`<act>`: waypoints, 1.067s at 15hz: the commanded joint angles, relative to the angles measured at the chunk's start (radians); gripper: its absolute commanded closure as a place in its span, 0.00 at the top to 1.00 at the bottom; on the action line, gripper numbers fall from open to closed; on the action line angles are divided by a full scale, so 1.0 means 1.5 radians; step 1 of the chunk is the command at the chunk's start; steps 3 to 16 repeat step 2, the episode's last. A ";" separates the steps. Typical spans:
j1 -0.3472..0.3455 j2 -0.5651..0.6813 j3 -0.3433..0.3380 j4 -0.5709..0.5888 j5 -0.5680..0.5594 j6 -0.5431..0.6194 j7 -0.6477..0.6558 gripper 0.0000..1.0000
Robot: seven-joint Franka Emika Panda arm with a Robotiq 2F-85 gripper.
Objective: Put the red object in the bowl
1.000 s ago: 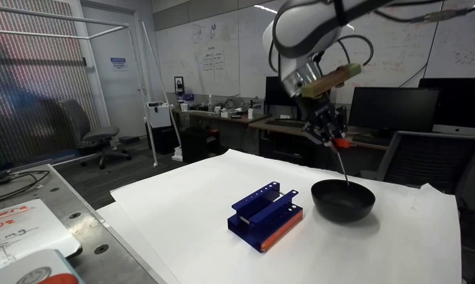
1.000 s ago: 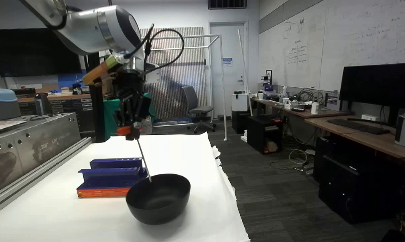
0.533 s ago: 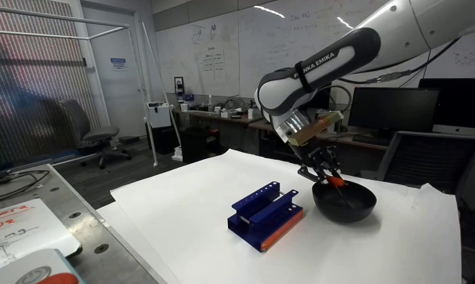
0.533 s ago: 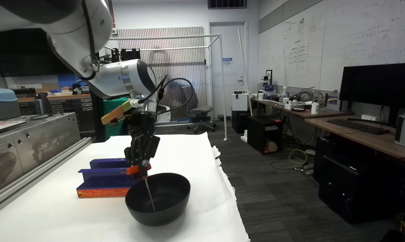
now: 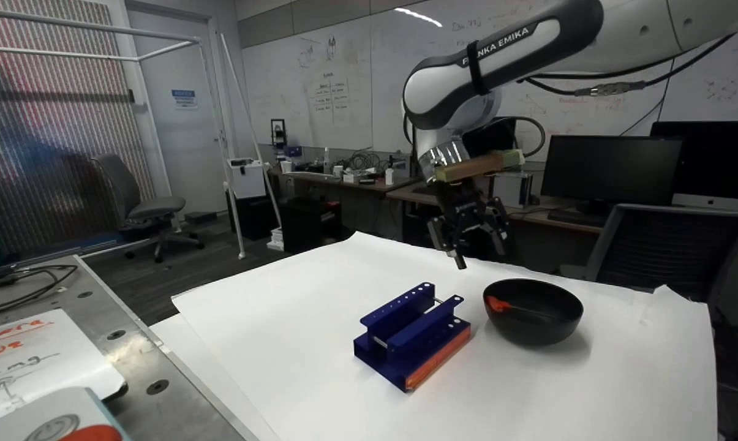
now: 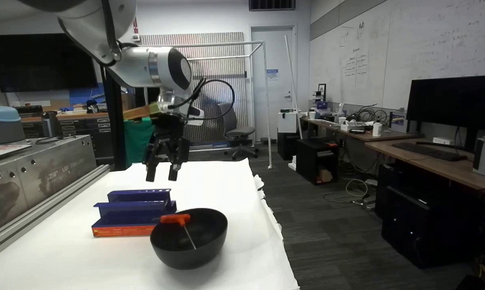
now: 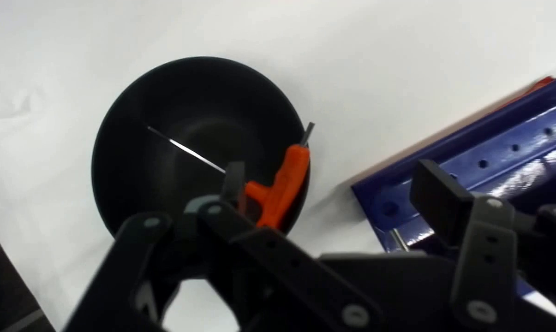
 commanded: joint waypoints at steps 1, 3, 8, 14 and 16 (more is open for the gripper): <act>-0.013 -0.111 0.014 -0.067 0.057 0.048 -0.043 1.00; -0.014 -0.130 0.016 -0.077 0.071 0.064 -0.054 1.00; -0.014 -0.130 0.016 -0.077 0.071 0.064 -0.054 1.00; -0.014 -0.130 0.016 -0.077 0.071 0.064 -0.054 1.00; -0.014 -0.130 0.016 -0.077 0.071 0.064 -0.054 1.00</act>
